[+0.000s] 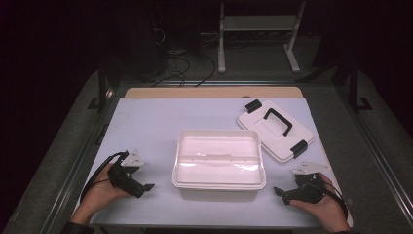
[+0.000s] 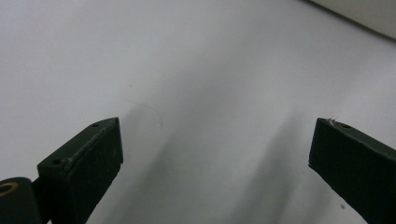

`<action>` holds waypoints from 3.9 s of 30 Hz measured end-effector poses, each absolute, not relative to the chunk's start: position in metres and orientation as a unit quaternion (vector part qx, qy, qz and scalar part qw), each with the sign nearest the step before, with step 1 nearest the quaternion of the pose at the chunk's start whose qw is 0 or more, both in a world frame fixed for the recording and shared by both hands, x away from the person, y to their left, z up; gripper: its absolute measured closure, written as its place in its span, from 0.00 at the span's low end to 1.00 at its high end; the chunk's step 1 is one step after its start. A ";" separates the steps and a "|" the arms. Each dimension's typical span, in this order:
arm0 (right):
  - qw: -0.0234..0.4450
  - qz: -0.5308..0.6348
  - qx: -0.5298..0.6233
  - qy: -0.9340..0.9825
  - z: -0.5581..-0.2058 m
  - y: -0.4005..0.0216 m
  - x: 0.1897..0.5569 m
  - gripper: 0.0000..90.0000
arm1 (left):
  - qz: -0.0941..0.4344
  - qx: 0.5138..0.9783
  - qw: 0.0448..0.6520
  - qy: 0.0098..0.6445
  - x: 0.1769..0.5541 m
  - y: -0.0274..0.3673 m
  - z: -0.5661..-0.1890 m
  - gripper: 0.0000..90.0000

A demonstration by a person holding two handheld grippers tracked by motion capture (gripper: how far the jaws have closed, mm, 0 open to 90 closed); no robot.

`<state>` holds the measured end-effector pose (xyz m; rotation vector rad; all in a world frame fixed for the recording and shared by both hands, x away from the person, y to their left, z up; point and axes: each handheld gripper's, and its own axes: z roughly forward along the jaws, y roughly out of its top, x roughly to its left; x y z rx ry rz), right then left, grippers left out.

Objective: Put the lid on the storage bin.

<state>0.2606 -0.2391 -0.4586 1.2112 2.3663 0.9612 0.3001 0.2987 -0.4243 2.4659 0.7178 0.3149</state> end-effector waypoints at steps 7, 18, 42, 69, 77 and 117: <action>0.150 0.324 0.421 0.834 -0.450 -0.237 0.261 0.19 | 0.112 0.916 0.282 0.262 0.297 0.298 -0.436 0.03; 0.146 0.293 0.440 0.836 -0.435 -0.237 0.270 0.36 | 0.107 0.891 0.347 0.273 0.293 0.311 -0.451 0.00; 0.158 0.281 0.455 0.830 -0.376 -0.241 0.347 0.39 | 0.110 0.886 0.357 0.274 0.292 0.313 -0.453 0.00; 0.151 0.251 0.453 0.842 -0.348 -0.245 0.445 0.47 | 0.109 0.886 0.358 0.274 0.292 0.313 -0.453 0.00; 0.119 0.237 0.461 0.847 -0.359 -0.248 0.474 0.50 | 0.109 0.886 0.358 0.275 0.292 0.313 -0.453 0.00; 0.062 0.175 0.439 0.879 -0.366 -0.231 0.500 0.93 | 0.108 0.886 0.358 0.274 0.292 0.314 -0.453 0.00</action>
